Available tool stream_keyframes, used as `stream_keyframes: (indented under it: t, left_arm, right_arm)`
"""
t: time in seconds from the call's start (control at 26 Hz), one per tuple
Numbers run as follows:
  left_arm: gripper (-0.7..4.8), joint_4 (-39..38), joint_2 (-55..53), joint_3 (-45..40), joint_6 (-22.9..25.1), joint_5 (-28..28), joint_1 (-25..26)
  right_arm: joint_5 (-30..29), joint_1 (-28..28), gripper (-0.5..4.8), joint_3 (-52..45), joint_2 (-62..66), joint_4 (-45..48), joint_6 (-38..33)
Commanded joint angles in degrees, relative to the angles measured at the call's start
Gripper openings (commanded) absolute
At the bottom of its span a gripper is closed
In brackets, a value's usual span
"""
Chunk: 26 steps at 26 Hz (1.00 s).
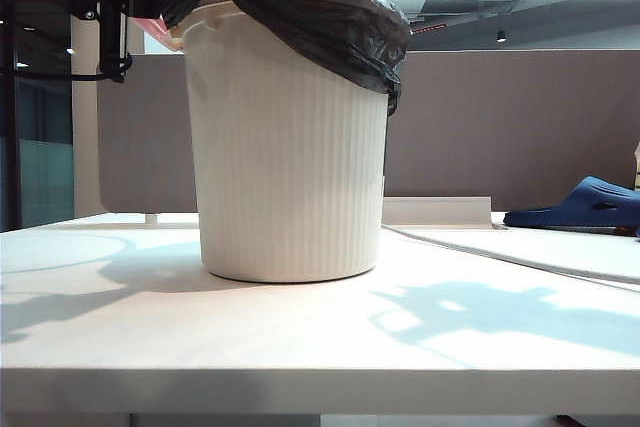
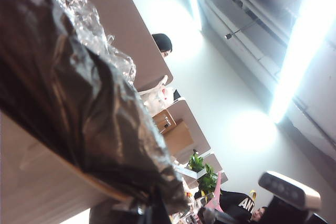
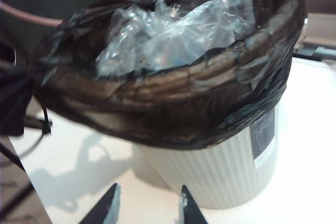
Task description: Open the ring lid of the trash can, pull out the black garbage bag inside, and place it on the table.
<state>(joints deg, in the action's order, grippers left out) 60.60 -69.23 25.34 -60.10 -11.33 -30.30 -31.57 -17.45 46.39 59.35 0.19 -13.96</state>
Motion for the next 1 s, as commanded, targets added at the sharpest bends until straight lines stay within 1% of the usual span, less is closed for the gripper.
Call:
stream_keyframes:
  t: [0.04, 0.12, 0.15, 0.19, 0.23, 0.39, 0.46, 0.69, 0.81, 1.0]
  left_arm:
    - [-0.06, 0.74, 0.26, 0.13, 0.07, 0.00, -1.05]
    - [-0.06, 0.76, 0.26, 0.13, 0.09, 0.13, -1.55]
    - [-0.06, 0.79, 0.26, 0.13, 0.09, 0.24, -1.77]
    - [-0.06, 0.79, 0.26, 0.13, 0.09, 0.37, -1.79]
    - [-0.06, 0.81, 0.28, 0.13, 0.07, 0.39, -1.79]
    - [-0.06, 1.70, 0.31, 0.15, 0.02, 0.39, -1.79]
    - [-0.06, 2.19, 0.31, 0.15, -0.09, 0.44, -1.79]
    - [-0.06, 2.49, 0.31, 0.20, -0.46, 0.76, -1.79]
    - [-0.06, 2.54, 0.31, 0.31, -1.44, 0.59, -1.84]
    - [-0.06, 2.49, 0.31, 0.31, -1.31, 0.83, -2.97]
  right_arm:
    - [-0.04, -0.09, 1.49, 0.15, 3.37, 6.40, -12.72]
    - [-0.02, -0.09, 1.52, 0.15, 6.56, 8.85, -21.99]
    - [0.11, -0.09, 1.84, 0.15, 8.52, 10.03, -25.99]
    - [0.13, -0.09, 2.15, 0.13, 10.23, 11.17, -28.46]
    - [-0.17, -0.09, 2.43, 0.13, 12.09, 13.00, -29.90]
    - [-1.64, -0.09, 2.48, 0.13, 16.33, 18.51, -34.27]
    - [-1.64, -0.09, 2.85, 0.13, 18.36, 21.99, -37.16]
    - [-1.62, -0.09, 2.85, 0.13, 22.95, 28.63, -43.87]
    - [-1.64, -0.11, 2.84, 0.13, 25.20, 32.37, -47.21]
    - [-1.57, -0.15, 2.83, 0.15, 26.67, 35.63, -49.13]
